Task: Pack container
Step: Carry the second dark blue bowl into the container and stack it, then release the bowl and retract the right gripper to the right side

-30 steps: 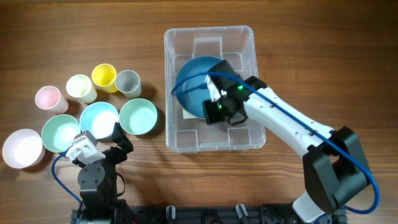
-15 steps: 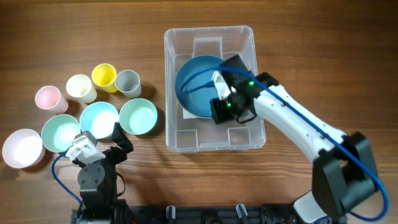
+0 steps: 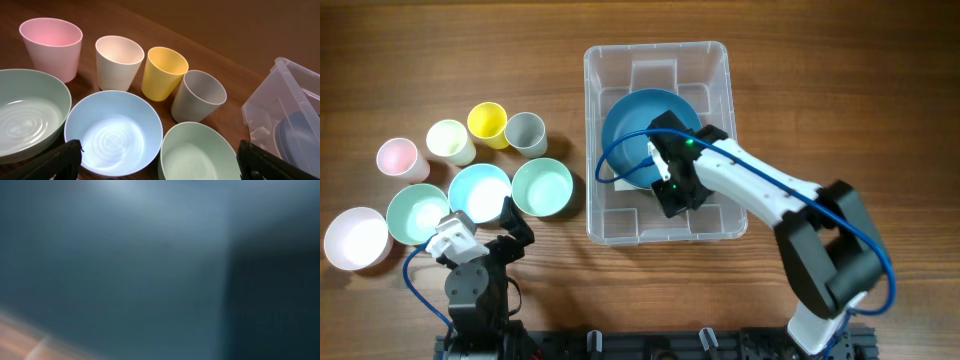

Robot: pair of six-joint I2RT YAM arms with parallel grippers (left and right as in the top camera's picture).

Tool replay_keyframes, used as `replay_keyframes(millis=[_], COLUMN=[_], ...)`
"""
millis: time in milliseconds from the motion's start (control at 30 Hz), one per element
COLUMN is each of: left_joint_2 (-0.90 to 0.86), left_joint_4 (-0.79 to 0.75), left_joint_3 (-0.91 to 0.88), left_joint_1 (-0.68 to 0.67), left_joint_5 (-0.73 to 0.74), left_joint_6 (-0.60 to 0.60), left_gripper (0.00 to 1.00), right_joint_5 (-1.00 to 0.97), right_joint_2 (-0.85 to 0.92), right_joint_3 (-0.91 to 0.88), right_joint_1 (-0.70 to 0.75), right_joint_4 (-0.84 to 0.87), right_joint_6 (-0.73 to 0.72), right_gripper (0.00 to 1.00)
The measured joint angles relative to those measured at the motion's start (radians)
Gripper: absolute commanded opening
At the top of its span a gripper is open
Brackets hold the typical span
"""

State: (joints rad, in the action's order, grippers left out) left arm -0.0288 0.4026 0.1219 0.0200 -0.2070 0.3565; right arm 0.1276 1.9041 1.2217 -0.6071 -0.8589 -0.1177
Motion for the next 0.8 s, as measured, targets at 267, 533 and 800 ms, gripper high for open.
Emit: replay_keyframes(millis=[267,533,800], left_joint_2=[0.000,0.000,0.000], left_joint_4=[0.000,0.000,0.000], left_joint_3=[0.000,0.000,0.000], left_joint_1=[0.000,0.000,0.000], left_joint_5=[0.000,0.000,0.000], left_joint_6=[0.000,0.000,0.000], left_gripper=[1.00,1.00,1.00], right_joint_5=[-0.124,-0.206,-0.243], right_joint_2=[0.021,0.014,-0.407], right_joint_3=[0.003,0.032,0.073], right_joint_1=[0.000,0.000,0.021], right_joint_4=[0.243,0.198,0.125], right_joint_6=[0.003,-0.022,-0.136], right_gripper=[0.04,0.10,0.66])
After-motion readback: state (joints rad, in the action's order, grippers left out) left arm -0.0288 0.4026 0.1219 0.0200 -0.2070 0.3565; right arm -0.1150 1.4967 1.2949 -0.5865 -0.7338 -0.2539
